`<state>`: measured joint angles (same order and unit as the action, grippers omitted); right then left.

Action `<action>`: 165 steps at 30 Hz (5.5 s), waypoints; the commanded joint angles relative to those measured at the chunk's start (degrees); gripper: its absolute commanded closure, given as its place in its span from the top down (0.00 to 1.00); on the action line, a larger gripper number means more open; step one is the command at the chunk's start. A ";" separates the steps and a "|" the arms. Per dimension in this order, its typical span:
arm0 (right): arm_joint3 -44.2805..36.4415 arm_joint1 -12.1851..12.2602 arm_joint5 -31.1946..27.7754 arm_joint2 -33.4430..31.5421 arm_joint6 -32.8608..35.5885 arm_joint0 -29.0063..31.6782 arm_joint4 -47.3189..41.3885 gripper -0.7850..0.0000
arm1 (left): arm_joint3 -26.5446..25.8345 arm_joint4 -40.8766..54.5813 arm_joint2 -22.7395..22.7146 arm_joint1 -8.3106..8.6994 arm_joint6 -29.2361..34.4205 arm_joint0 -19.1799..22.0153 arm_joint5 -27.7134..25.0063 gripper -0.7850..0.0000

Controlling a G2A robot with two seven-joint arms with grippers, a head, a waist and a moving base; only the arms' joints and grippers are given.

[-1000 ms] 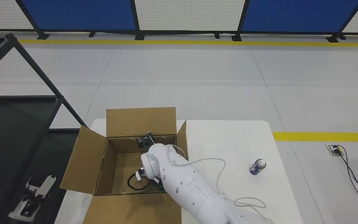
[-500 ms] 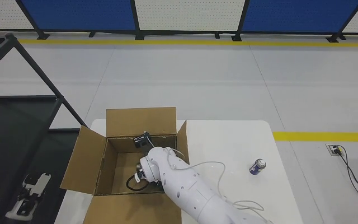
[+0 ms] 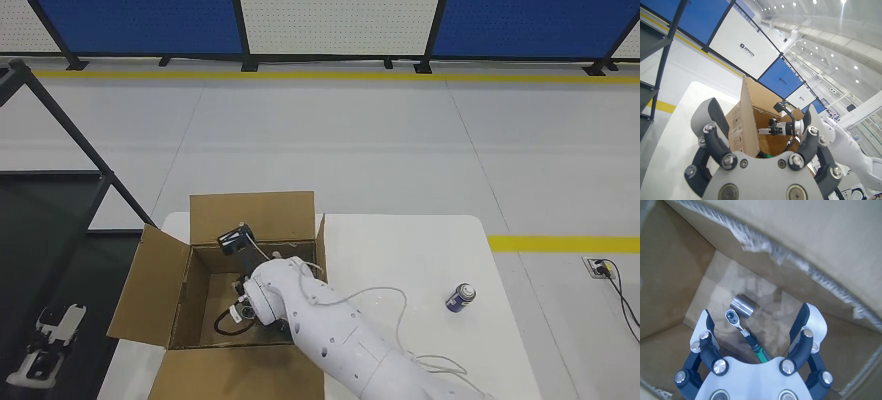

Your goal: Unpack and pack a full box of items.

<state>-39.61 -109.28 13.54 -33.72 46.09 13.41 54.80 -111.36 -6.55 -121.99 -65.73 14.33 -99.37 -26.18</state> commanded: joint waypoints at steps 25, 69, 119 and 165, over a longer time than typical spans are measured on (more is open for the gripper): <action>-85.03 15.37 -8.90 -29.71 24.07 39.88 41.46 1.00 | 1.19 0.60 1.46 0.13 2.19 2.65 -0.54 1.00; -51.29 17.95 -0.35 -61.56 13.02 45.27 36.99 0.36 | -3.96 -2.76 3.13 -0.08 1.59 1.56 0.88 1.00; -54.81 10.97 -7.46 -14.44 22.89 14.95 26.97 0.00 | -1.02 1.58 1.15 -0.19 1.77 1.98 -0.71 1.00; 14.59 -5.61 -6.07 -1.50 11.97 -2.95 8.95 0.29 | -0.61 2.12 -0.92 -0.42 2.00 0.22 -2.14 1.00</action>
<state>-25.39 -114.77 7.54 -35.21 58.17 10.57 63.82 -111.95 -4.38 -122.90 -66.14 16.36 -99.12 -28.33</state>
